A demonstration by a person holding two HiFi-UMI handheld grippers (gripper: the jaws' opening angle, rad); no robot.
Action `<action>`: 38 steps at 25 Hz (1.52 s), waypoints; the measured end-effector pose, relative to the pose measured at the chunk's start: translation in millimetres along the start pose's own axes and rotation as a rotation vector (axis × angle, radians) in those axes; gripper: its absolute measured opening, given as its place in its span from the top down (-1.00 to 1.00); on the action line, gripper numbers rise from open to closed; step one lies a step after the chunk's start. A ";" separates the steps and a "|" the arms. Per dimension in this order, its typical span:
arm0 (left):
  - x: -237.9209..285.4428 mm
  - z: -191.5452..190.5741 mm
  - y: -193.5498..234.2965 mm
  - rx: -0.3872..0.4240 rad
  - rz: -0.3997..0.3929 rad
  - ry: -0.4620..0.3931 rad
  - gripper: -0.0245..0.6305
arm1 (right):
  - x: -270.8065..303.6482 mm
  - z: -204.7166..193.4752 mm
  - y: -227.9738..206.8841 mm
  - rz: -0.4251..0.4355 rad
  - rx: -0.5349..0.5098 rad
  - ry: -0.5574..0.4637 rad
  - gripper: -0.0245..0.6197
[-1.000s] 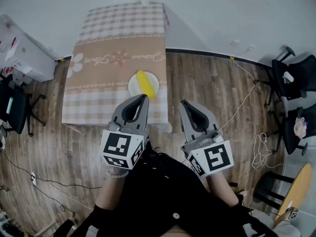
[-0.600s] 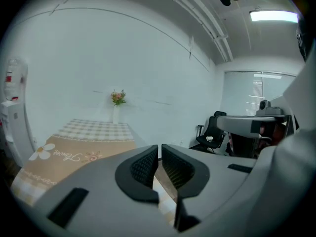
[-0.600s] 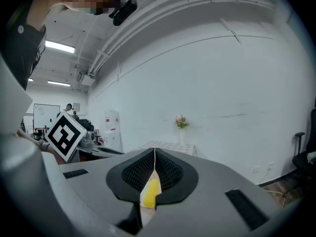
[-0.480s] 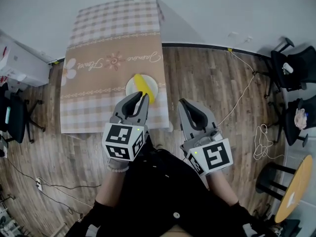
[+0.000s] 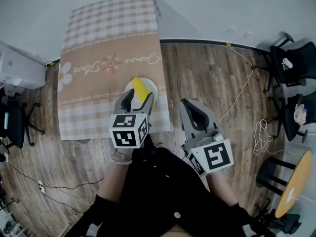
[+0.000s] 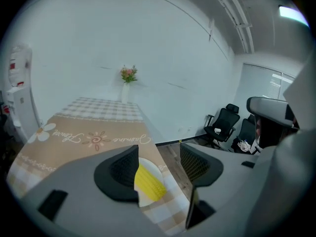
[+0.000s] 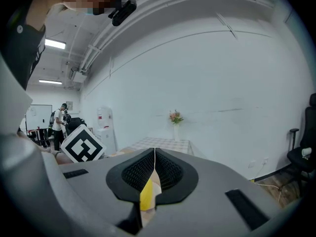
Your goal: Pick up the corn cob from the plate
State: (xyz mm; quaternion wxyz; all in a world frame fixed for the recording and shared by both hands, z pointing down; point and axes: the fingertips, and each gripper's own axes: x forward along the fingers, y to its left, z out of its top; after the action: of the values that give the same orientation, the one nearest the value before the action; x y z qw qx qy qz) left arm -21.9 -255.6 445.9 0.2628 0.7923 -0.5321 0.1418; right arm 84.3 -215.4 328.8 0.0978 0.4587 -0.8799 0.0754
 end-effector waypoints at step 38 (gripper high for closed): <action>107.4 -90.6 68.2 -0.263 0.122 0.344 0.02 | 38.6 -22.4 1.6 -0.040 0.042 0.092 0.80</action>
State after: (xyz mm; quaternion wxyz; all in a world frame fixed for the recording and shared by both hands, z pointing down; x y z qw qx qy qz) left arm -37.2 -306.8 592.6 0.4417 0.6815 -0.5404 0.2199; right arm 63.7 -240.0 359.7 0.1299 0.4741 -0.8634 0.1132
